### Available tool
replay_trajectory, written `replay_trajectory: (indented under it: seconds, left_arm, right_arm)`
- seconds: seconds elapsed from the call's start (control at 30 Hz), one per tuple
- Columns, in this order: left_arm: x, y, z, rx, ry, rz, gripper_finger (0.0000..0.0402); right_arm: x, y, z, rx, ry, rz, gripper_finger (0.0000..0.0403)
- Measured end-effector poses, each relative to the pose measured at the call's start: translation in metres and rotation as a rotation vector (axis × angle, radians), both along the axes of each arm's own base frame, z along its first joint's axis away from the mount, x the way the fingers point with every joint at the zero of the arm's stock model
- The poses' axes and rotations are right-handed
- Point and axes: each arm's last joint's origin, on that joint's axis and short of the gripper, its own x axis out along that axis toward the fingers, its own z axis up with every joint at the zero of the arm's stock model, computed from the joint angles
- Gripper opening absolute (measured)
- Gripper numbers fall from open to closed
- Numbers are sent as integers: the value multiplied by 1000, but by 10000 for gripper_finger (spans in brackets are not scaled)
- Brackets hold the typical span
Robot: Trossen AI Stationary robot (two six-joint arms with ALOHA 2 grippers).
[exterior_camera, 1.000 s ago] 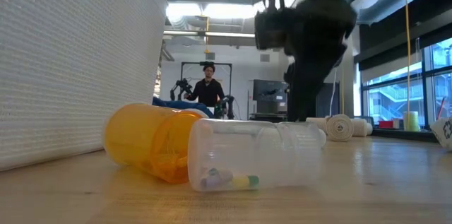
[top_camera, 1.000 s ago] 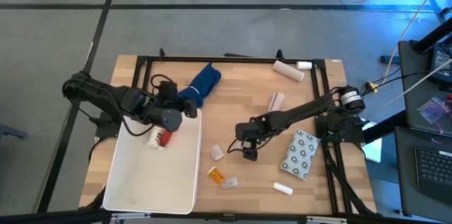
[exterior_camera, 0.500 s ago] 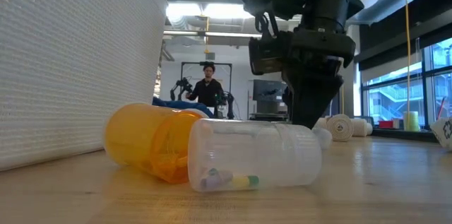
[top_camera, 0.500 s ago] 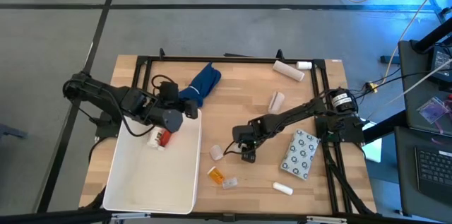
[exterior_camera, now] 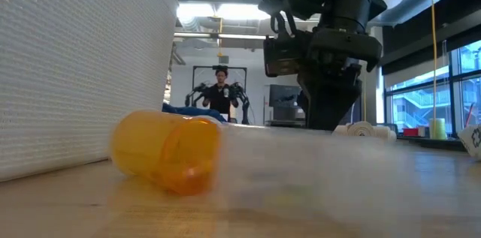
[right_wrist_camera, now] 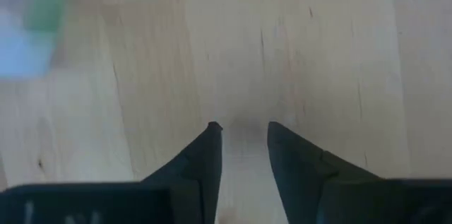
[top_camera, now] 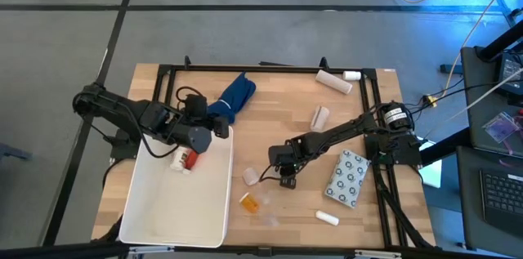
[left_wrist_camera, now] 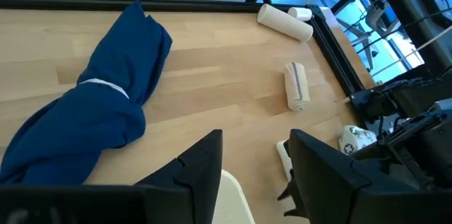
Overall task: Pick & place medical supplies in basket/bin
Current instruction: Put the top transparent medicine bottle into the white bin
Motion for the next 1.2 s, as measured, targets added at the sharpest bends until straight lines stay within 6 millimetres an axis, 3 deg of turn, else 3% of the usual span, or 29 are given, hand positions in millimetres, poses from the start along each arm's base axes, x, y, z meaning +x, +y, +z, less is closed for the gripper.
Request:
replay_trajectory:
  seconds: [0.23,1.2]
  left_arm:
    - [0,0,0,0,0,0,158]
    - [0,0,0,12,14,-11,158]
  right_arm:
    - [1,-2,0,8,0,-25,80]
    - [1,-6,0,1,0,-42,82]
